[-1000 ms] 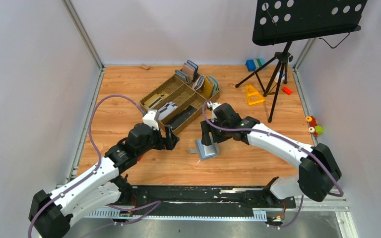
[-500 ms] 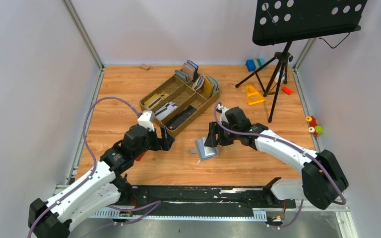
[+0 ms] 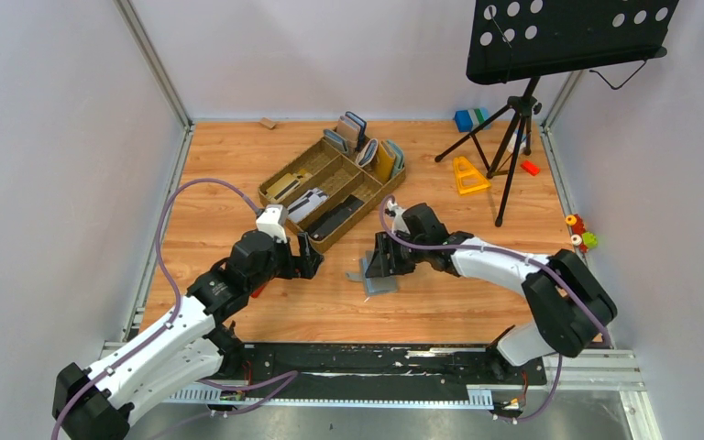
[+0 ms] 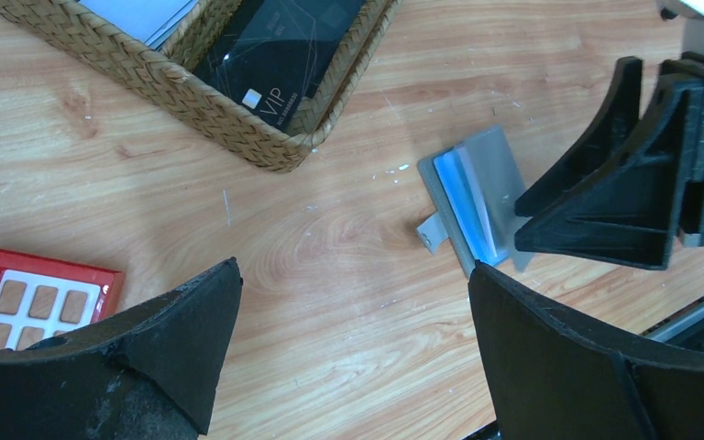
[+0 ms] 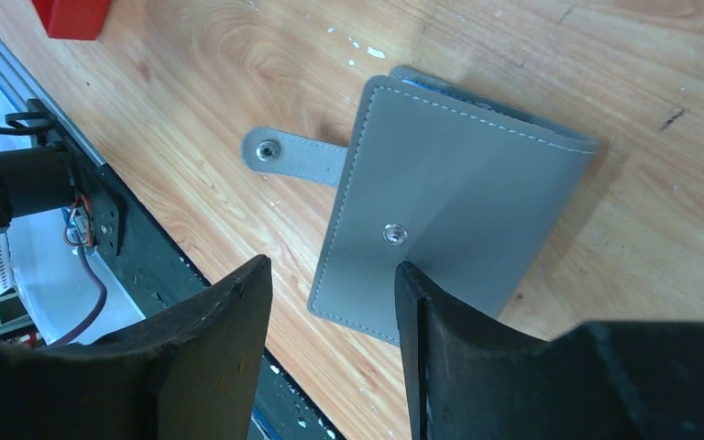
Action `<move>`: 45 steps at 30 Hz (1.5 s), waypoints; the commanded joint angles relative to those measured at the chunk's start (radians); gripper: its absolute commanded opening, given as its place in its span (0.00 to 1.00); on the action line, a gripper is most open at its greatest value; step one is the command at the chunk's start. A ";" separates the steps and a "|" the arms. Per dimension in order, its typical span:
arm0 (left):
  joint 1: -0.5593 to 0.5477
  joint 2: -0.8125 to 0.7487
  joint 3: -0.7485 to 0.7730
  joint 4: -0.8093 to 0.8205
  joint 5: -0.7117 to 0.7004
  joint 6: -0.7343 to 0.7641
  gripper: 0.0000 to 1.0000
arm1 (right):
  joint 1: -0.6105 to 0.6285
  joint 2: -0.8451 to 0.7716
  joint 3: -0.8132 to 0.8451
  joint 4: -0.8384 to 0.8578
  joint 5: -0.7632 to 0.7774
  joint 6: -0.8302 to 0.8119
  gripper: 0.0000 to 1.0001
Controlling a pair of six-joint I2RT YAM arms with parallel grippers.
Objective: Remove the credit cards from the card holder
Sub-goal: Place the card holder at the center of the board, then reset both arms
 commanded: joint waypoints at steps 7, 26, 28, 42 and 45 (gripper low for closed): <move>0.005 -0.002 -0.007 0.017 -0.011 0.023 0.99 | -0.010 0.221 -0.067 0.294 -0.084 0.034 0.55; 0.005 -0.122 0.081 0.022 -0.086 0.252 1.00 | -0.017 -0.369 0.030 -0.001 0.486 -0.181 0.78; 0.006 -0.153 0.054 0.077 -0.138 0.294 1.00 | -0.022 -0.427 0.005 -0.009 0.643 -0.205 0.84; 0.165 -0.003 -0.130 0.503 -0.564 0.598 1.00 | -0.453 -0.593 -0.379 0.477 0.844 -0.457 1.00; 0.218 0.059 -0.194 0.636 -0.565 0.640 1.00 | -0.468 -0.540 -0.388 0.501 0.826 -0.480 1.00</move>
